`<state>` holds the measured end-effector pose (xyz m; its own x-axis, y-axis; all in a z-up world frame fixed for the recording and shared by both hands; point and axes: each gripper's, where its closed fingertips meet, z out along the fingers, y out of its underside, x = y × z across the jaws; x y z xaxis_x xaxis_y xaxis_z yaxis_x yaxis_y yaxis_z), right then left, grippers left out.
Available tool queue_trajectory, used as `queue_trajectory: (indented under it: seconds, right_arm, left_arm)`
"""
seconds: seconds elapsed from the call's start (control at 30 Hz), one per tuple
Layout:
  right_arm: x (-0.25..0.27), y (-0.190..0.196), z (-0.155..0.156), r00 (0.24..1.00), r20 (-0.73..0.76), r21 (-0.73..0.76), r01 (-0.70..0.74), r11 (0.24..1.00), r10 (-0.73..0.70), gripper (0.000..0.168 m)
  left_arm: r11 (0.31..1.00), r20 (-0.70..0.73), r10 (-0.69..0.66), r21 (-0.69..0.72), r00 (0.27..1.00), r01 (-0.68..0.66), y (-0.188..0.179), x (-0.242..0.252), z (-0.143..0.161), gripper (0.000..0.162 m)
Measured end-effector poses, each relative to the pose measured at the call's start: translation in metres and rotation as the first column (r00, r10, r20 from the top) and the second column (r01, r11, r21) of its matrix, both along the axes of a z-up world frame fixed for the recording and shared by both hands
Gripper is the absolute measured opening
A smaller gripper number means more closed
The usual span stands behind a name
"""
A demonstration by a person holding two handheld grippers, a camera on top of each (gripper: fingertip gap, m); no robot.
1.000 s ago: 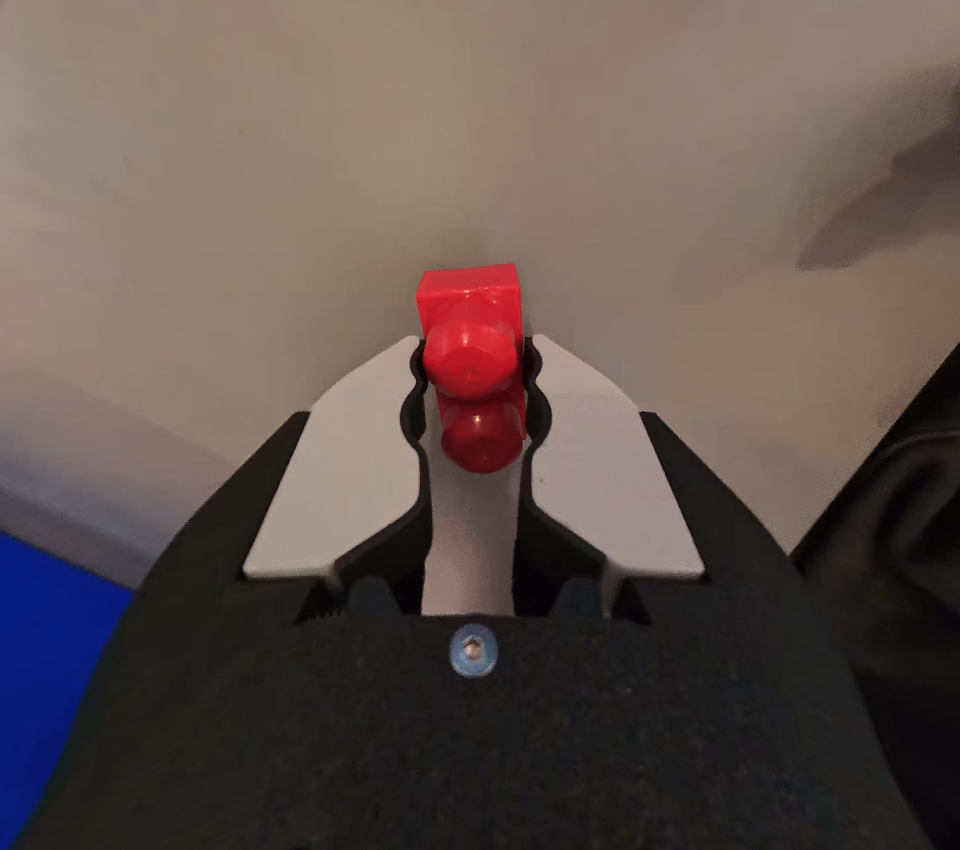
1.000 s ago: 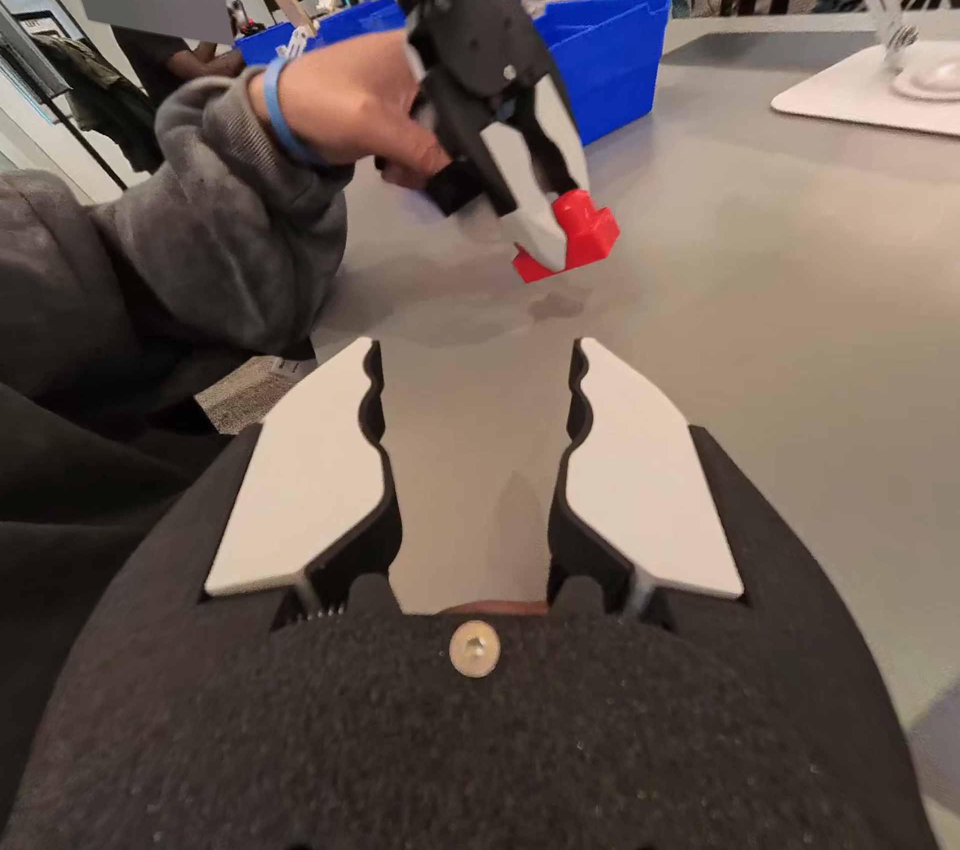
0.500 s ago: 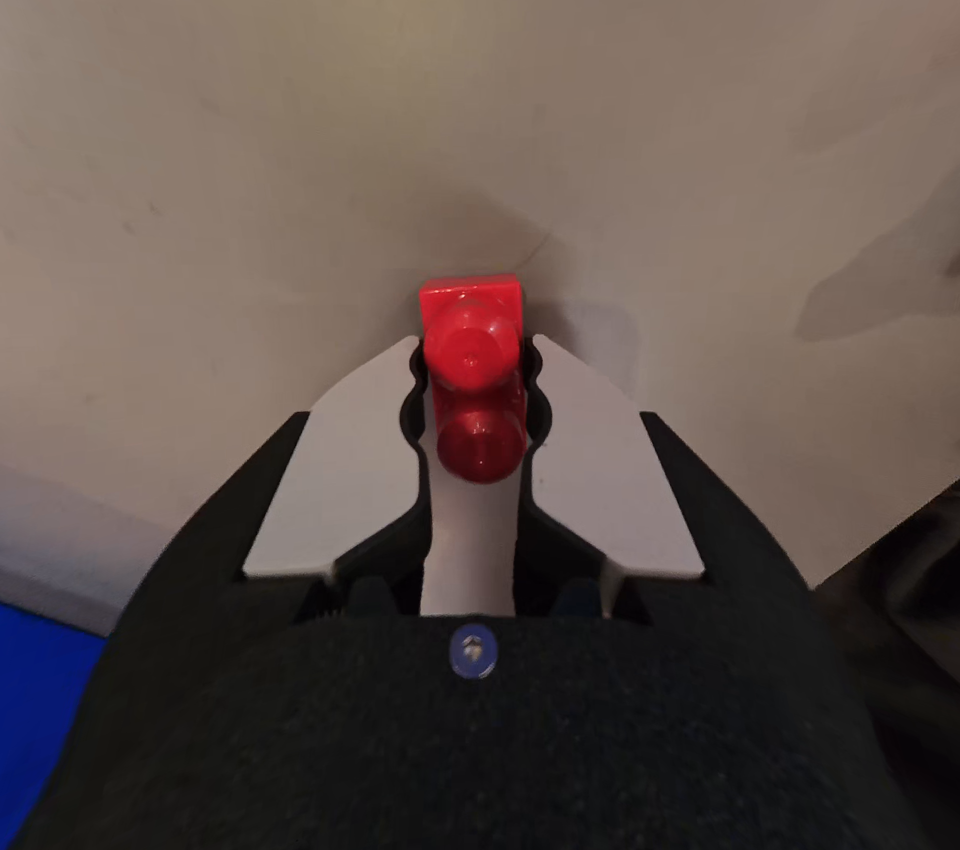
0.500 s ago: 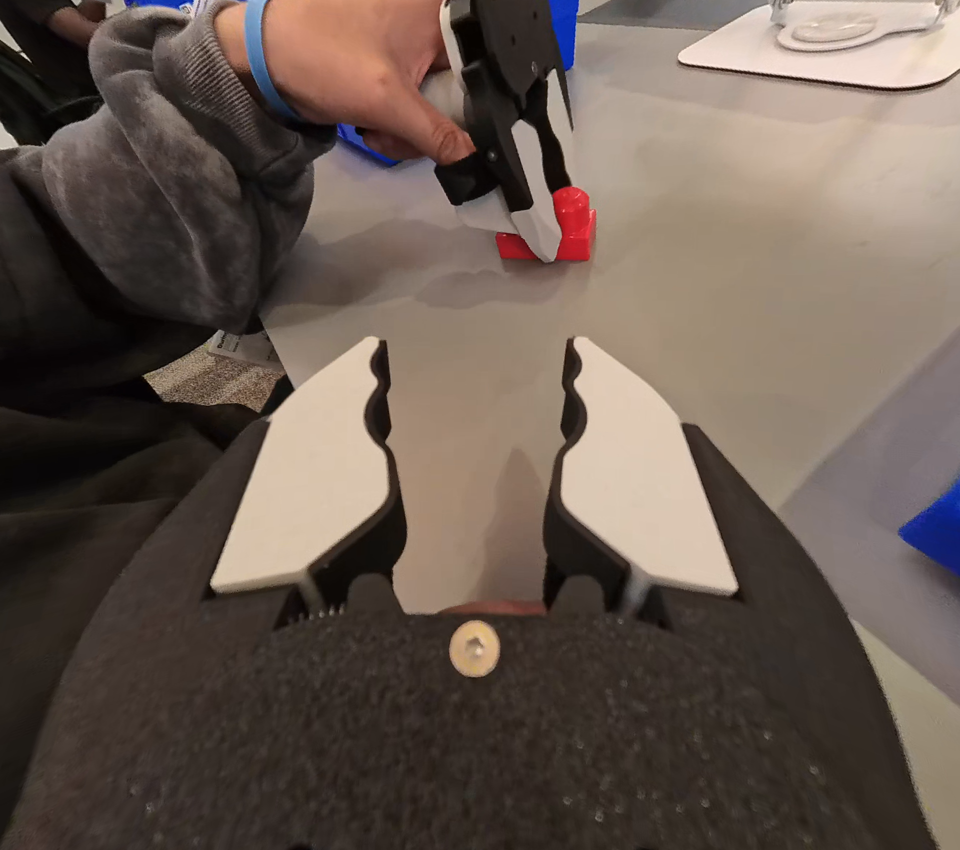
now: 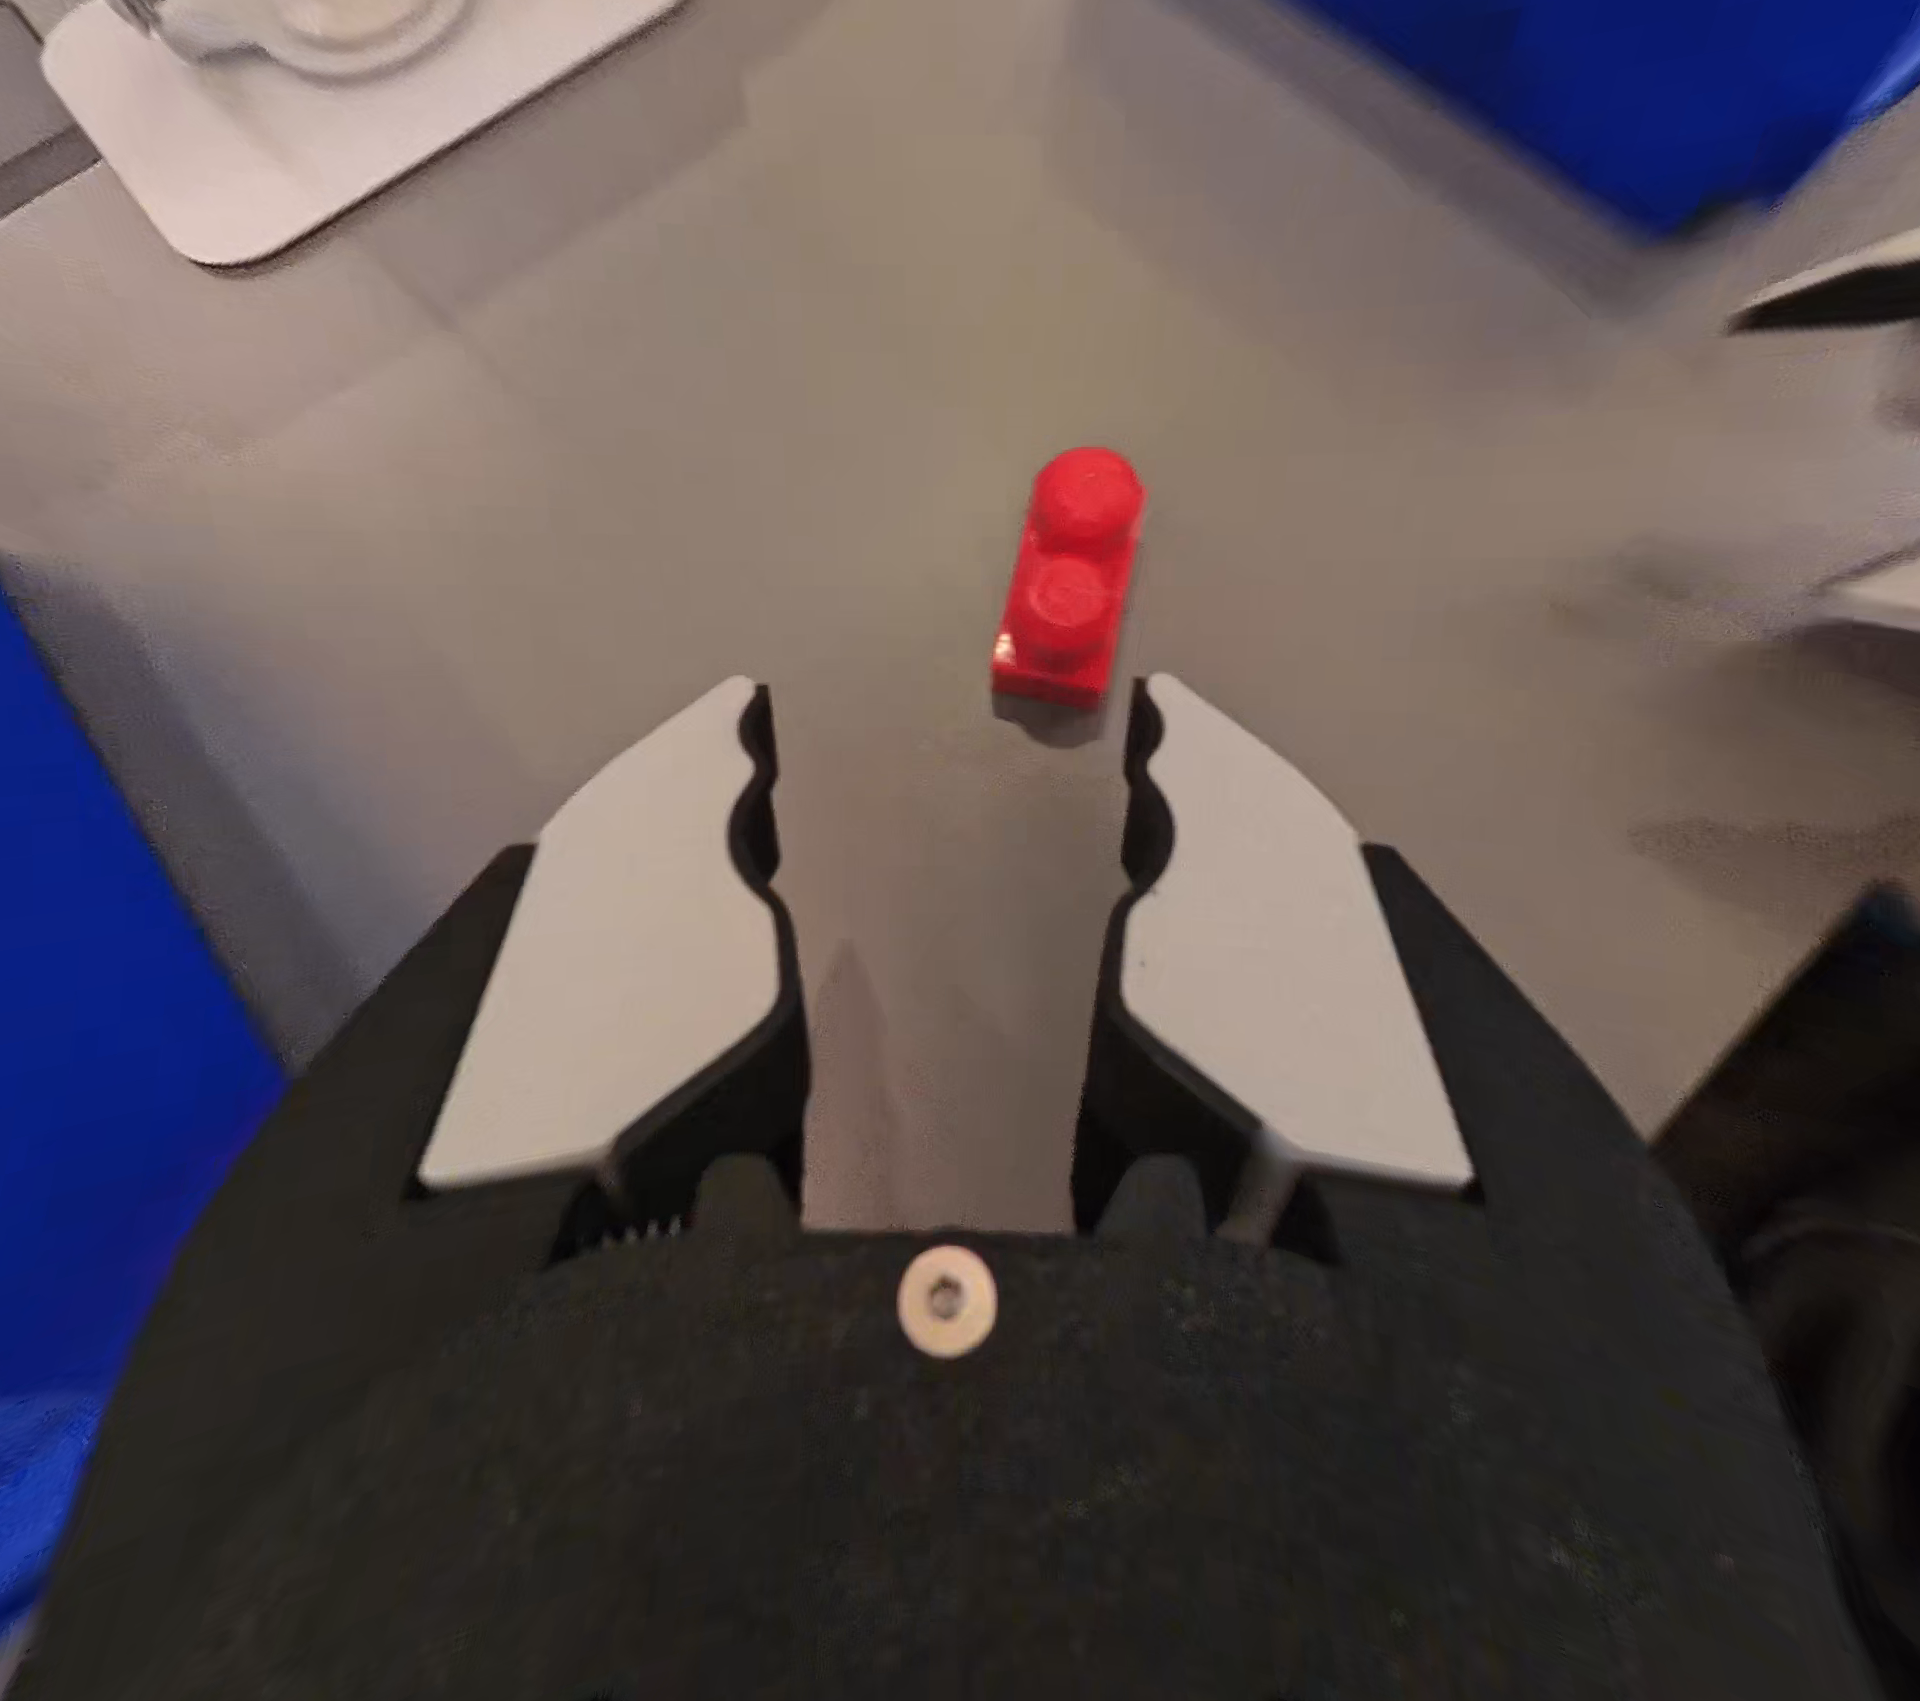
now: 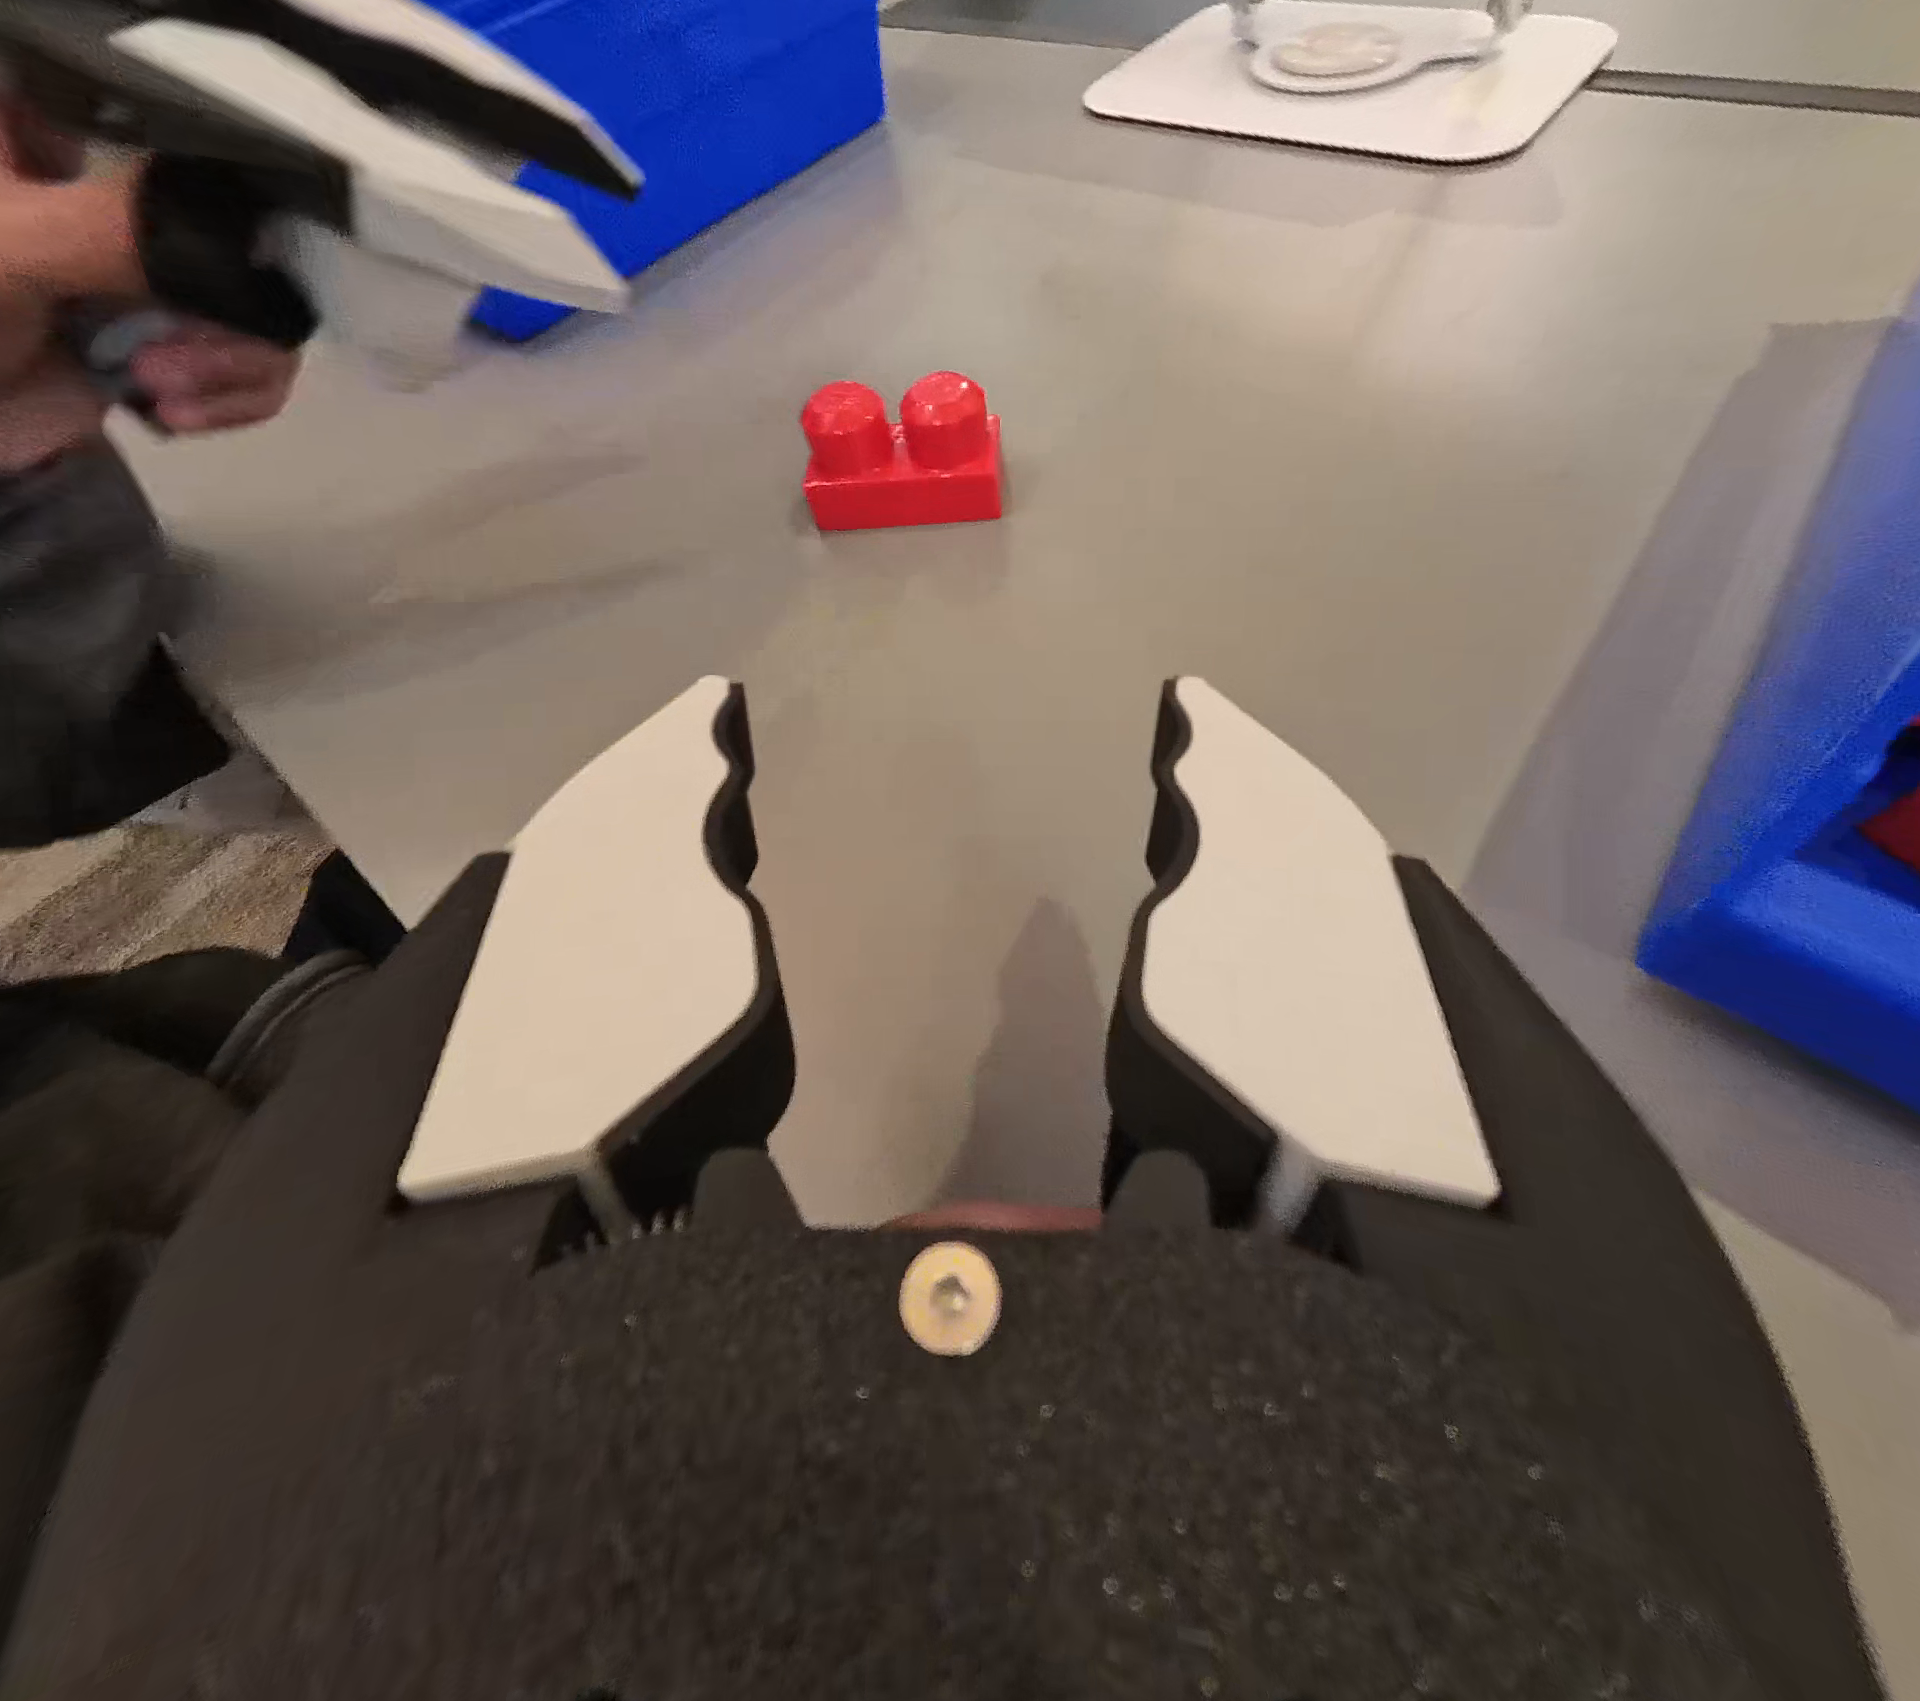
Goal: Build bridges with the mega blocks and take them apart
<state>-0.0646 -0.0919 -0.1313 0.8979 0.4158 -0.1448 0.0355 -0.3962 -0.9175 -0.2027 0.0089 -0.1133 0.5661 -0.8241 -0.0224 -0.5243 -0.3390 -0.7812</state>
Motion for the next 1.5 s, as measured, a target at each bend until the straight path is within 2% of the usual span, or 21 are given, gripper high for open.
queue_trajectory:
  seconds: [0.03,0.13,0.33,0.53,0.6,0.63,0.67,0.73,0.9,1.0,1.07,1.17,1.23,1.33,1.43,1.5]
  right_arm:
    - [-0.002,0.002,-0.002,1.0,-0.001,-0.011,0.023,1.0,-0.023,0.075]
    - [-0.013,0.01,-0.013,0.998,0.024,-0.065,0.065,0.996,-0.064,0.08]
    - [-0.056,0.045,-0.034,0.987,0.144,-0.186,0.09,0.978,-0.063,0.091]
    - [-0.082,0.107,-0.043,0.962,0.259,-0.203,0.141,0.969,-0.086,0.1]
    - [-0.078,0.122,-0.053,0.944,0.319,-0.235,0.166,0.958,-0.086,0.099]
    - [-0.079,0.123,-0.06,0.942,0.334,-0.292,0.15,0.945,-0.046,0.079]
    - [-0.083,0.122,-0.061,0.95,0.314,-0.317,0.107,0.942,-0.003,0.073]
    - [-0.084,0.118,-0.048,0.956,0.293,-0.291,0.062,0.955,0.027,0.073]
    - [-0.03,0.091,0.027,0.955,0.281,-0.088,0.12,0.989,-0.091,0.073]
    - [0.046,0.067,0.068,0.921,0.31,-0.007,0.25,0.968,-0.235,0.073]
    - [0.104,0.049,0.081,0.885,0.326,0.004,0.35,0.937,-0.332,0.073]
    - [0.186,0.028,0.068,0.825,0.382,-0.104,0.487,0.867,-0.417,0.073]
    - [0.215,0.023,0.056,0.816,0.398,-0.187,0.521,0.833,-0.42,0.073]
    - [0.205,0.035,0.038,0.865,0.385,-0.276,0.441,0.854,-0.322,0.065]
    - [0.197,0.053,0.016,0.842,0.485,-0.314,0.421,0.851,-0.238,0.066]
    - [0.196,0.062,0.003,0.846,0.482,-0.354,0.425,0.833,-0.227,0.067]
  left_arm:
    - [1.0,0.079,0.01,0.001,0.997,-0.01,-0.008,-0.006,0.0,0.058]
    - [0.998,0.18,0.064,-0.011,0.982,-0.063,-0.017,-0.023,-0.01,0.058]
    - [0.997,0.139,0.073,-0.043,0.988,-0.068,-0.015,-0.033,-0.036,0.061]
    - [0.995,0.124,0.035,-0.095,0.992,-0.023,-0.027,-0.033,-0.045,0.061]
    - [0.997,0.114,0.02,-0.081,0.993,-0.011,-0.03,-0.033,-0.044,0.061]
    - [0.998,0.111,0.014,-0.07,0.994,-0.006,-0.031,-0.032,-0.043,0.061]
    - [0.998,0.107,0.007,-0.059,0.994,-0.001,-0.032,-0.032,-0.042,0.061]
    - [0.999,0.096,-0.001,-0.047,0.995,0.006,-0.034,-0.032,-0.041,0.061]
    - [0.996,0.09,-0.02,-0.08,0.996,0.027,-0.038,-0.03,-0.047,0.061]
    - [0.993,0.078,-0.033,-0.109,0.996,0.042,-0.041,-0.027,-0.052,0.061]
    - [0.992,0.067,-0.043,-0.117,0.997,0.051,-0.042,-0.024,-0.055,0.061]
    - [0.99,0.043,-0.066,-0.122,0.997,0.07,-0.045,-0.019,-0.059,0.061]
    - [0.989,0.028,-0.079,-0.125,0.996,0.082,-0.047,-0.016,-0.062,0.061]
    - [0.987,0.016,-0.098,-0.128,0.995,0.099,-0.049,-0.011,-0.064,0.061]
    - [0.986,0.004,-0.108,-0.127,0.994,0.108,-0.05,-0.009,-0.066,0.061]
    - [0.986,0.001,-0.111,-0.127,0.994,0.11,-0.051,-0.009,-0.066,0.061]
